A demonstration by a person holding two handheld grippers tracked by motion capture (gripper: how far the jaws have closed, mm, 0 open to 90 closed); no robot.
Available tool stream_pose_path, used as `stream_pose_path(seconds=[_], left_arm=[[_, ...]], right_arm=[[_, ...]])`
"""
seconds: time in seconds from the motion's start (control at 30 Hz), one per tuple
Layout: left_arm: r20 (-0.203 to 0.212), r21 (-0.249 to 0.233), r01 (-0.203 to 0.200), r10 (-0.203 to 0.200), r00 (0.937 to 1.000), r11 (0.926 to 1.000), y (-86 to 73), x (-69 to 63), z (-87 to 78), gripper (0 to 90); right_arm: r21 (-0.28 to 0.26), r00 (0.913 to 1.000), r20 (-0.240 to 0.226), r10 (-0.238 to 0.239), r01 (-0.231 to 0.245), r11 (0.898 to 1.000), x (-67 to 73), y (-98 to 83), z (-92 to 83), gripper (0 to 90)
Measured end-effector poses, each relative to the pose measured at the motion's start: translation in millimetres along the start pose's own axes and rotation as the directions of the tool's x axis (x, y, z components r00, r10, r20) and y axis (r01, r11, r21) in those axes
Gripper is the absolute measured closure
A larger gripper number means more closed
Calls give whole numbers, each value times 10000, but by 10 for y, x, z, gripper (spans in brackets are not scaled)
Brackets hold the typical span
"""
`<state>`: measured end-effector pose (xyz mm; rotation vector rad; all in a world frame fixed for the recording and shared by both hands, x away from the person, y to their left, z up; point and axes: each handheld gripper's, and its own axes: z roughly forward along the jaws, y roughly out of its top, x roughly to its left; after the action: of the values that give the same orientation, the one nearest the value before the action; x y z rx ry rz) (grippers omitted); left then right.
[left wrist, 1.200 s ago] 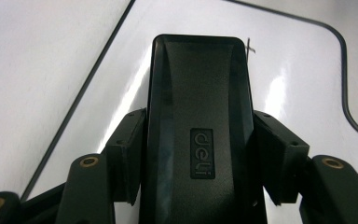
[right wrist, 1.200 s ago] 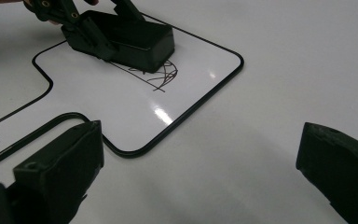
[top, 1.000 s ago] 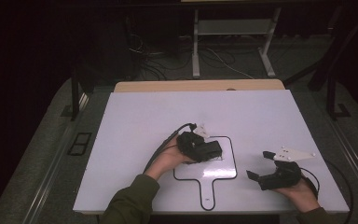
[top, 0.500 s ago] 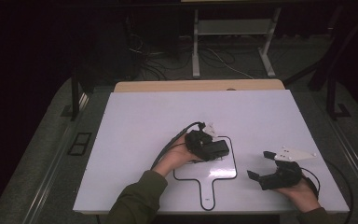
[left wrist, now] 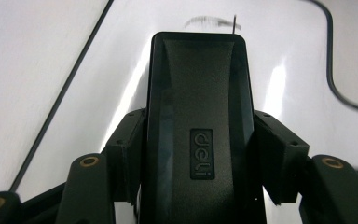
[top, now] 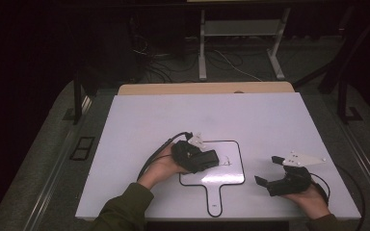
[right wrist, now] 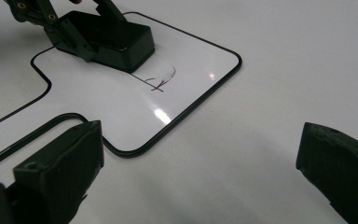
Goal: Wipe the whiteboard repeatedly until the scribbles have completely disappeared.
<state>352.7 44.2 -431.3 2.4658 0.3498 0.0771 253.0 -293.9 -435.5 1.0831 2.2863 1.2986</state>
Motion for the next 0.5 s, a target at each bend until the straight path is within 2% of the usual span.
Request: stream_pose_path(seconds=[0.1, 0.23, 0.27, 0.5], left_arm=[[-45, 34, -87, 87, 10000, 10000, 54, 2, 39, 396], [48, 121, -259, 258, 9997, 9996, 222, 23, 161, 396], [40, 39, -175, 175, 9998, 9998, 268, 20, 203, 396], [168, 306, -667, 662, 9977, 9973, 592, 56, 430, 396]], right_arm=[[17, 10000, -13, -33, 33, 10000, 3, 4, 10, 0], [23, 10000, -25, -25, 25, 10000, 12, 6, 11, 0], [21, 10000, -24, -28, 28, 10000, 12, 5, 11, 0], [8, 10000, -24, 5, -5, 10000, -7, -1, -1, 0]])
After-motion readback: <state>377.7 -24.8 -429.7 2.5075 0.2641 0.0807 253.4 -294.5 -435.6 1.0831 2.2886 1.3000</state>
